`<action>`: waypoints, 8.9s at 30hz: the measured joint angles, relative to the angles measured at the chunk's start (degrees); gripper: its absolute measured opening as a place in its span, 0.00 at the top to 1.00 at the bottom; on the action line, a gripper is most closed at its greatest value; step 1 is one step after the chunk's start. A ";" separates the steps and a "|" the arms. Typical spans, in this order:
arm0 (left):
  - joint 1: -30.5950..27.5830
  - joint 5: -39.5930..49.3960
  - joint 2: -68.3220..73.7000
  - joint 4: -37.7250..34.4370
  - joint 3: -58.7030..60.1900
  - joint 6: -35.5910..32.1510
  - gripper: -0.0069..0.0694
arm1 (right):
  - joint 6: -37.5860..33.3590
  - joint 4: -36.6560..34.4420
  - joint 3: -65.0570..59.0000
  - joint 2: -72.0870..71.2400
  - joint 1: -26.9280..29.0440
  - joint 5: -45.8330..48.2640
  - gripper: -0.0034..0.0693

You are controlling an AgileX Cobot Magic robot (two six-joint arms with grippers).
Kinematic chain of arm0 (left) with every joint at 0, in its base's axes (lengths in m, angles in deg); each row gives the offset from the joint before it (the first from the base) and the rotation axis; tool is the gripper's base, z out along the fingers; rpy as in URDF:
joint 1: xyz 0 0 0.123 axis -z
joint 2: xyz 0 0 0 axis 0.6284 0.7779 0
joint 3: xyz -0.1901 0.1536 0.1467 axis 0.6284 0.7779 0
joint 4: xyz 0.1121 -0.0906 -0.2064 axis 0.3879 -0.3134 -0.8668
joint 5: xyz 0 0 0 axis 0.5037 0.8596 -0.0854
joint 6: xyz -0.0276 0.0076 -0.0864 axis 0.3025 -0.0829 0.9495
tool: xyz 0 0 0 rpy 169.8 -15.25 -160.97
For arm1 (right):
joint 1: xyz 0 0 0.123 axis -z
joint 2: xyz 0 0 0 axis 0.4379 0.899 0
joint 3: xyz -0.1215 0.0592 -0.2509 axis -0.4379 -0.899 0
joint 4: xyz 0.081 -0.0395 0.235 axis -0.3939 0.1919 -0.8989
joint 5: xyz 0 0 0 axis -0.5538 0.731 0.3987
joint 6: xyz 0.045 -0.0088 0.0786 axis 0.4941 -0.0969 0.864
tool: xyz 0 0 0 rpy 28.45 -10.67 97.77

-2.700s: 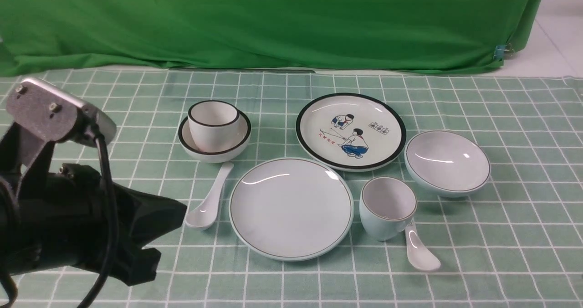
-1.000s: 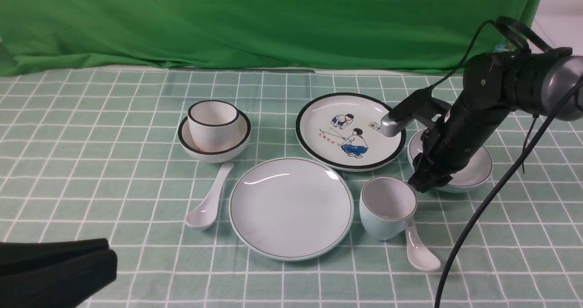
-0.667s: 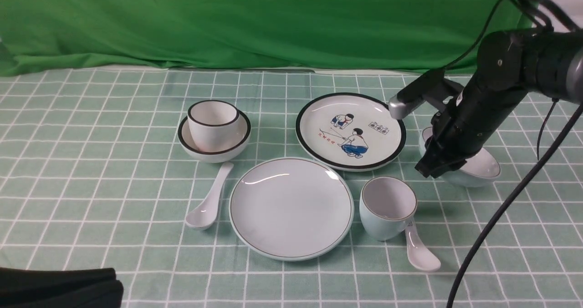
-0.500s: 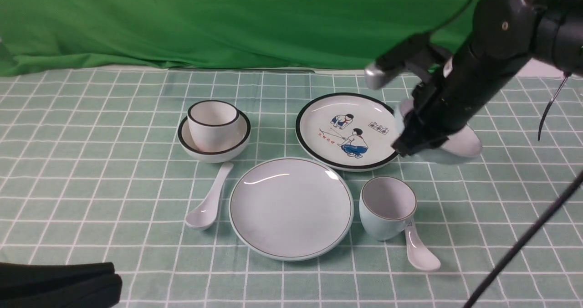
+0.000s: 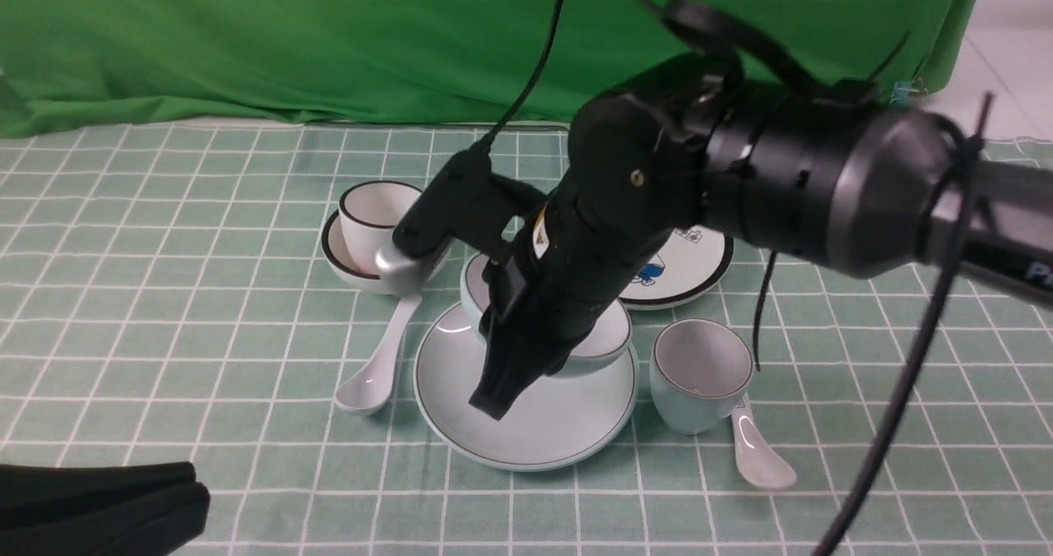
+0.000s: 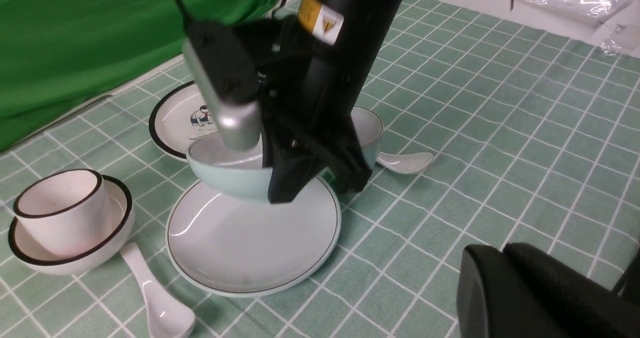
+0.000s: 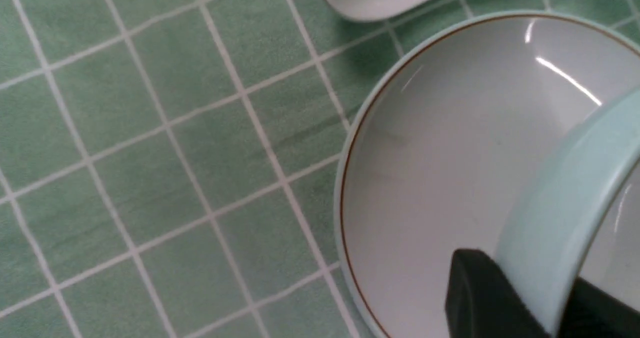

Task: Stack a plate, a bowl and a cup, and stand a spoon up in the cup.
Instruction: Use the right arm to put the blue rice bowl into the blue large plate in the middle, then use the right arm to grab a blue teacup, then use the right arm to put the blue teacup into the blue rice bowl in the middle, then use the left arm to grab a blue soup spoon, then use the left arm to put the blue soup spoon into the blue teacup in the middle

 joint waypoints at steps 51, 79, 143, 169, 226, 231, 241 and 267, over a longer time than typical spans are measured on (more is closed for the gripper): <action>0.00 1.10 0.00 1.10 0.00 0.20 0.89 | 6.99 5.34 -8.66 -14.52 6.88 18.80 0.37; 0.00 4.32 0.00 0.73 0.00 1.33 0.89 | 3.60 1.71 -12.72 -1.39 11.85 4.17 0.80; 0.59 -1.50 32.91 5.87 -3.08 11.99 0.89 | 14.34 9.41 5.07 -21.34 1.70 22.76 0.66; 0.48 -1.27 79.28 31.84 -33.27 36.24 0.64 | 19.22 12.38 -34.09 -61.54 1.70 11.57 0.63; 1.30 -17.88 60.46 20.74 -17.50 27.27 0.76 | 23.74 12.49 -34.25 -61.67 1.70 12.98 0.63; 8.58 -49.61 48.94 0.02 -2.62 9.92 0.76 | 23.74 12.49 -34.25 -61.67 1.70 10.37 0.63; 23.43 -77.93 51.08 17.29 2.85 16.79 0.76 | 24.18 12.49 -34.25 -61.82 1.70 5.42 0.63; 13.36 -116.62 80.33 45.77 2.79 44.90 0.76 | 28.37 12.49 -34.25 -61.82 1.70 6.36 0.63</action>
